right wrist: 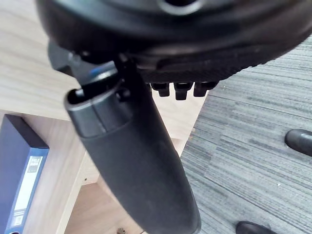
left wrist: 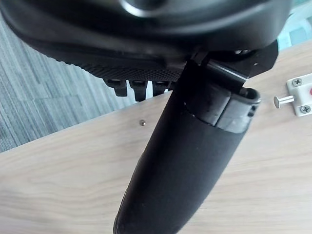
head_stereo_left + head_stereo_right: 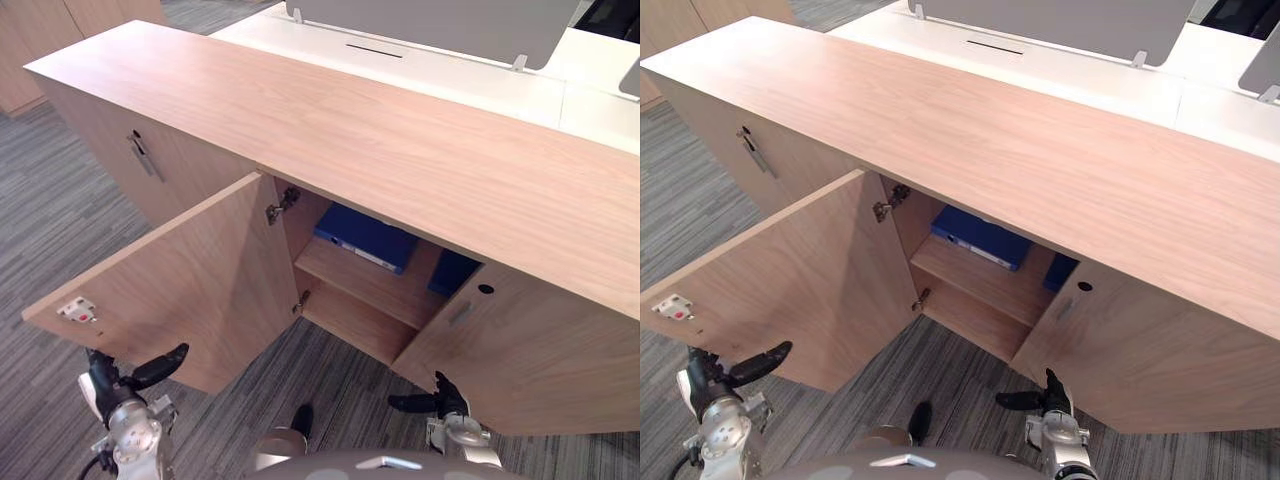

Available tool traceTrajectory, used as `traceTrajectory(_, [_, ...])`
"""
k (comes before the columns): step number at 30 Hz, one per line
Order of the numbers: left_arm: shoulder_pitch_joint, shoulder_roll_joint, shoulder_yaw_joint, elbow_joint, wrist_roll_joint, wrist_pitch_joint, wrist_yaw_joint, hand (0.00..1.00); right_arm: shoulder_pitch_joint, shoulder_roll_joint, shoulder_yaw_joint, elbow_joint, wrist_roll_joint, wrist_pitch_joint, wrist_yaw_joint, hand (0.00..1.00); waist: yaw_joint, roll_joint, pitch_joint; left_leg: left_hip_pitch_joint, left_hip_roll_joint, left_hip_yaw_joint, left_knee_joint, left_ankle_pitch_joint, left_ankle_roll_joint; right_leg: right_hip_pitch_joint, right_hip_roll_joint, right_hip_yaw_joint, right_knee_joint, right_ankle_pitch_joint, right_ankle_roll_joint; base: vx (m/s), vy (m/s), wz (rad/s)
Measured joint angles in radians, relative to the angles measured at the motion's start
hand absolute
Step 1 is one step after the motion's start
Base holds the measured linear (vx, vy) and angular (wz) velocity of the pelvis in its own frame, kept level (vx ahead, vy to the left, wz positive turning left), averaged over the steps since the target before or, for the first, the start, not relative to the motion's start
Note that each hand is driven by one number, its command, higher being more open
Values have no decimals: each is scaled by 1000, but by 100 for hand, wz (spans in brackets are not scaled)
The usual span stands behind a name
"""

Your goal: Walk over to the cabinet, pick up the folder, carry it to the office cabinet, place the folder inside the office cabinet, then close the office cabinet door

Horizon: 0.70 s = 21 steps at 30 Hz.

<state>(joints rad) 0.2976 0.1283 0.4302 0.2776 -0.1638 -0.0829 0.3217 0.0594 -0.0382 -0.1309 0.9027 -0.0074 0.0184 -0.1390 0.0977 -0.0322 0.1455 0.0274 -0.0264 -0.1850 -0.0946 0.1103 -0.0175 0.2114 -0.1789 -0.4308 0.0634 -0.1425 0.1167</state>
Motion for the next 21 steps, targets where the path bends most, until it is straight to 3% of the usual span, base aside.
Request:
traceTrajectory(13, [53,3,-39,0,-6,0,0,100,15,0,40,7,-31,1,11,100,1,14,-10,10,4,49,0,2,2,-11,1,50,-11,24,-4,-27,13,-10])
traceTrajectory(21, [85,3,-90,0,-42,0,-11,100,37,-9,70,13,-32,4,26,100,-1,40,-27,-8,18,96,0,6,2,-36,11,89,-1,21,0,-36,16,-1])
